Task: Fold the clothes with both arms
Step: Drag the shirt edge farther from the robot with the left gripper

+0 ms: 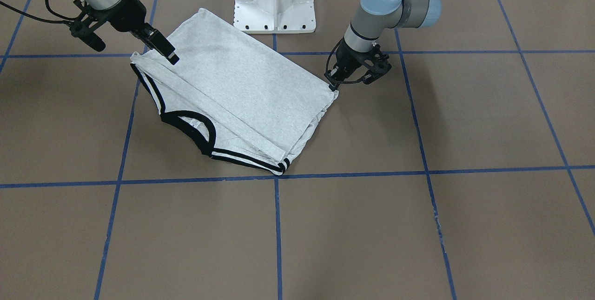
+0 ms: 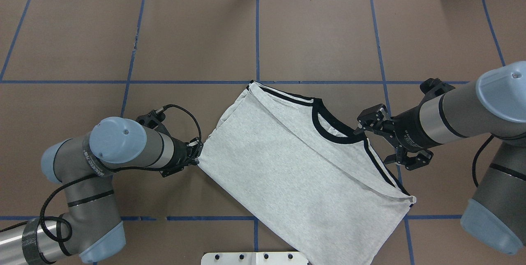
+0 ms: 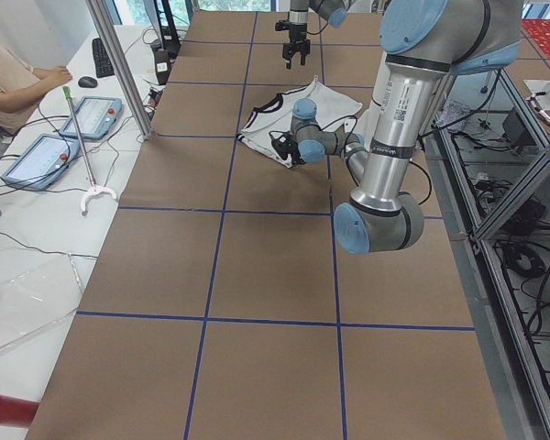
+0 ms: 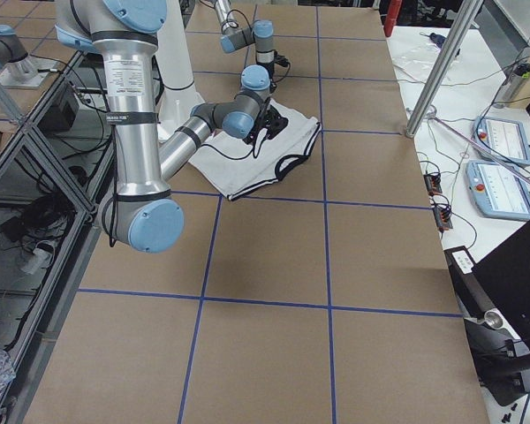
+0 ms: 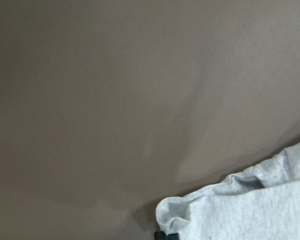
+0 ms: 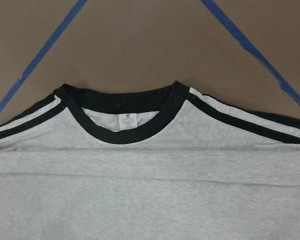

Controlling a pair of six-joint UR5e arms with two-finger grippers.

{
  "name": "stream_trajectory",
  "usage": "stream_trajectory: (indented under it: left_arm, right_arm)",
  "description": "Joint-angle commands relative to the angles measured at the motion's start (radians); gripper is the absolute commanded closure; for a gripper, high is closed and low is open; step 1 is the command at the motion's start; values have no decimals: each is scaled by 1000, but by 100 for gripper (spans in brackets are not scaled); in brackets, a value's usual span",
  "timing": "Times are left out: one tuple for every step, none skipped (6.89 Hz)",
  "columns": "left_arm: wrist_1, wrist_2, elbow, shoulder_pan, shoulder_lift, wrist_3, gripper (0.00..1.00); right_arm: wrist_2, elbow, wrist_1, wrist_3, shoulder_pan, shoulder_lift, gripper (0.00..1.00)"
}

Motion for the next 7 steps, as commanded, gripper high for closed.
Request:
stream_trajectory:
  left_arm:
    - [-1,6,27,-112,-10,162,100]
    - [-6,3,74,-195,-50,228,100]
    - [-15,0,185,-273,-132,264,100]
    - [-20,0,335,-318,-247,296,100]
    - [-85,2,475,-343,-335,303,100]
    - [-183,2,618,-364,-412,303,100]
    - [-266,3,780,-375,-508,303,100]
  right_arm:
    - [0,-1,0,-4,0,0,0]
    - [0,-3,-1,-6,-3,0,0]
    - [0,-16,-1,-6,-6,3,0]
    - [-2,-30,-5,-6,-6,26,0]
    - [-5,-53,-11,-4,-8,60,0]
    - [-8,-61,-11,-4,-8,66,0]
    - [-9,-61,-11,-2,-8,69,0]
